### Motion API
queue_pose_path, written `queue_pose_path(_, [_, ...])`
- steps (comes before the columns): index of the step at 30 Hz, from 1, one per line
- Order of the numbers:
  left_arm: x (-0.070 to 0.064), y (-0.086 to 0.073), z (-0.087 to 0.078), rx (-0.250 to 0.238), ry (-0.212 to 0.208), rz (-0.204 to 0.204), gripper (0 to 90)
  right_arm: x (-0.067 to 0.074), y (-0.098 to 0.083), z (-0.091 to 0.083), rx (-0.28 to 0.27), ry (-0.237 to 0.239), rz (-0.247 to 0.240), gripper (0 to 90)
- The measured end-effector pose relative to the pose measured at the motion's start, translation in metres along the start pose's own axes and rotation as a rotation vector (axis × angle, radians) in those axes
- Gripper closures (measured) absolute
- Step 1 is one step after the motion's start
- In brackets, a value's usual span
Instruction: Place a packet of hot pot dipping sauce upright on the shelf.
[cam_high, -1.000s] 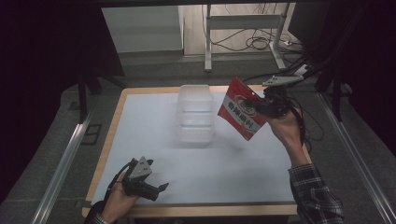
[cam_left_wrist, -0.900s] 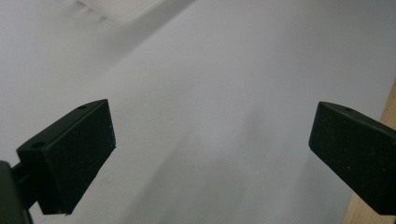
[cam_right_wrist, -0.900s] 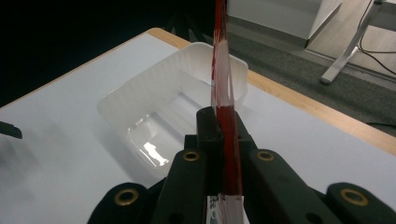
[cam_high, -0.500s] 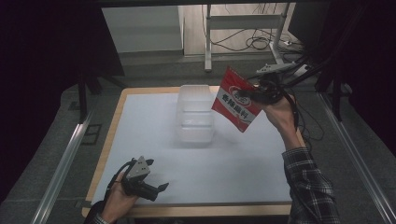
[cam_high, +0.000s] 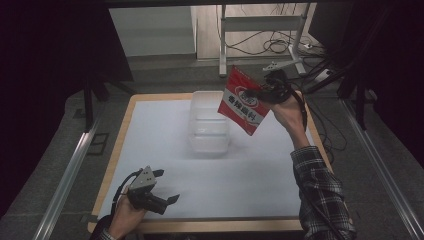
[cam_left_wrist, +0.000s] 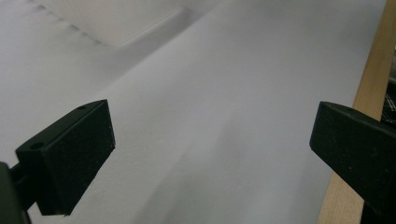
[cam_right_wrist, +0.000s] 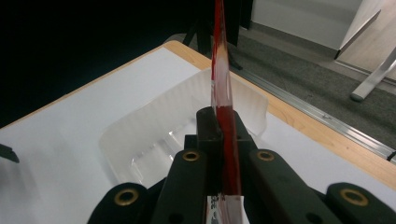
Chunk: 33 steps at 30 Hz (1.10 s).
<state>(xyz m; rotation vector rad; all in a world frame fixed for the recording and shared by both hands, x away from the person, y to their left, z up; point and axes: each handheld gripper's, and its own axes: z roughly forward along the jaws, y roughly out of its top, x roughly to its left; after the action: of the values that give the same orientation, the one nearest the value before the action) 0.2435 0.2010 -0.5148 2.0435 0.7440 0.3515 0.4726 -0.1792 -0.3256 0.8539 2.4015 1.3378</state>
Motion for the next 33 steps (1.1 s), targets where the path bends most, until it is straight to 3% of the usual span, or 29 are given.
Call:
queue_pose_path(13, [0.002,0.001,-0.003,-0.040,-0.027,-0.024,1.0,0.002,0.020,0.031,-0.015,0.027,-0.016,87.3])
queue_pose_path(29, [0.001,0.000,-0.002,-0.027,-0.020,-0.017,1.0,0.010,0.043,0.075,-0.053,0.064,-0.050,87.3])
queue_pose_path(33, [0.001,0.001,-0.002,-0.025,-0.017,-0.015,1.0,0.012,0.041,0.085,-0.033,0.084,-0.047,87.3])
